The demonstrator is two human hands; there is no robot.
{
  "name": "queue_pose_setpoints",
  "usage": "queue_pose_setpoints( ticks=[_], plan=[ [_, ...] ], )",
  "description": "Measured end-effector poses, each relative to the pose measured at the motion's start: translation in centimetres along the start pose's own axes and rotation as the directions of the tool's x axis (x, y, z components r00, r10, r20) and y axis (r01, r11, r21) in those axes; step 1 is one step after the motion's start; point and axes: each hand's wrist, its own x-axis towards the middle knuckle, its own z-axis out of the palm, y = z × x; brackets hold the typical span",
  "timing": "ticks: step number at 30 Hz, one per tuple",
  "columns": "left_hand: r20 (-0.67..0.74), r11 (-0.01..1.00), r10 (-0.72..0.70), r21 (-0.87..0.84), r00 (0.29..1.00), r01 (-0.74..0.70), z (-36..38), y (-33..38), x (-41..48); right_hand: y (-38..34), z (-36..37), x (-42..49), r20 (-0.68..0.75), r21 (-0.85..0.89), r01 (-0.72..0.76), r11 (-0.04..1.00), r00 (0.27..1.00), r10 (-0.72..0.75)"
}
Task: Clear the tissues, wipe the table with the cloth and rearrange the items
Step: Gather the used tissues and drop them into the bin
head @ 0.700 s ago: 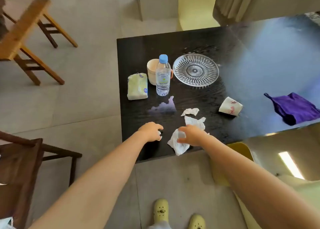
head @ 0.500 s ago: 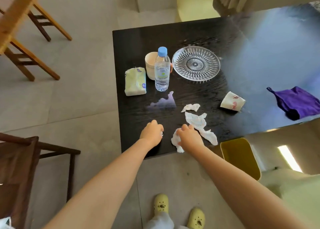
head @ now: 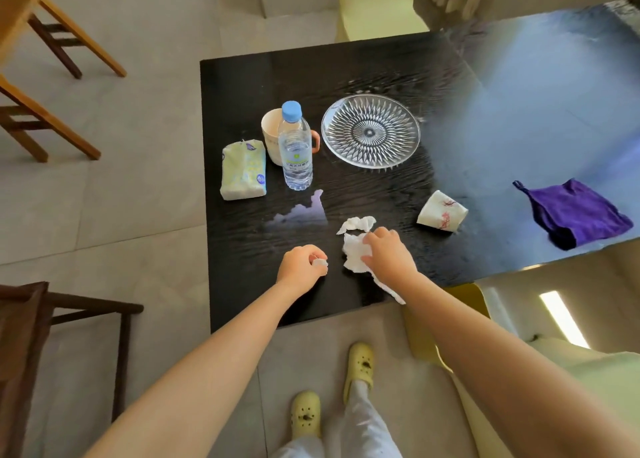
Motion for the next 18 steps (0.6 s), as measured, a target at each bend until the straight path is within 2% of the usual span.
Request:
queue_pose_setpoints(
  ticks=[3,8,13,15,18],
  plan=[
    [-0.03,0.992,-0.05,-0.116,0.998,0.046,0.5,1.2,0.5,0.6,1.0,0.3,0.044,-0.092,0.042,0.995,0.998,-0.038],
    [-0.042,0.969,-0.135,-0.216,0.99,0.123,1.7,3.0,1.0,2.1,1.0,1.0,0.074,0.044,0.133,0.99,0.988,-0.136],
    [-0.092,0.934,-0.197,-0.32,0.976,0.159,3.1,4.6,1.7,3.3,-2.1,4.6,-0.115,0.228,0.154,0.961,0.985,-0.13],
    [-0.104,0.92,-0.224,-0.352,0.969,0.174,3.7,5.1,1.9,3.3,-2.8,6.0,-0.049,0.234,0.183,0.955,0.983,-0.177],
    [-0.137,0.902,-0.248,-0.395,0.959,0.177,4.4,5.4,2.2,3.6,-2.1,6.9,0.097,0.083,0.262,0.961,0.958,-0.269]
  ],
)
